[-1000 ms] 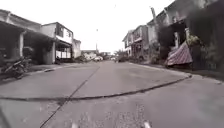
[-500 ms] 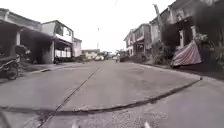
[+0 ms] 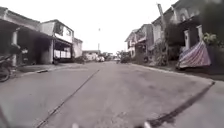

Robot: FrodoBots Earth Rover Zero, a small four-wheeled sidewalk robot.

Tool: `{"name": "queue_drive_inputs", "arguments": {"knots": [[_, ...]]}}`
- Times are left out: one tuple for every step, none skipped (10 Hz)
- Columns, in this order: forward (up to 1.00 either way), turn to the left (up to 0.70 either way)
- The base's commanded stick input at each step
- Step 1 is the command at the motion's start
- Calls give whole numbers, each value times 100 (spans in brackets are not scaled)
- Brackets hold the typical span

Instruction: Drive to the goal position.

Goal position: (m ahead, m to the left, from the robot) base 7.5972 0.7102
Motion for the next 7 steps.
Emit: {"name": "queue_drive_inputs", "arguments": {"knots": [[85, 0], [85, 0], [85, 0], [85, 0], [85, 0], [85, 0], [85, 0]]}}
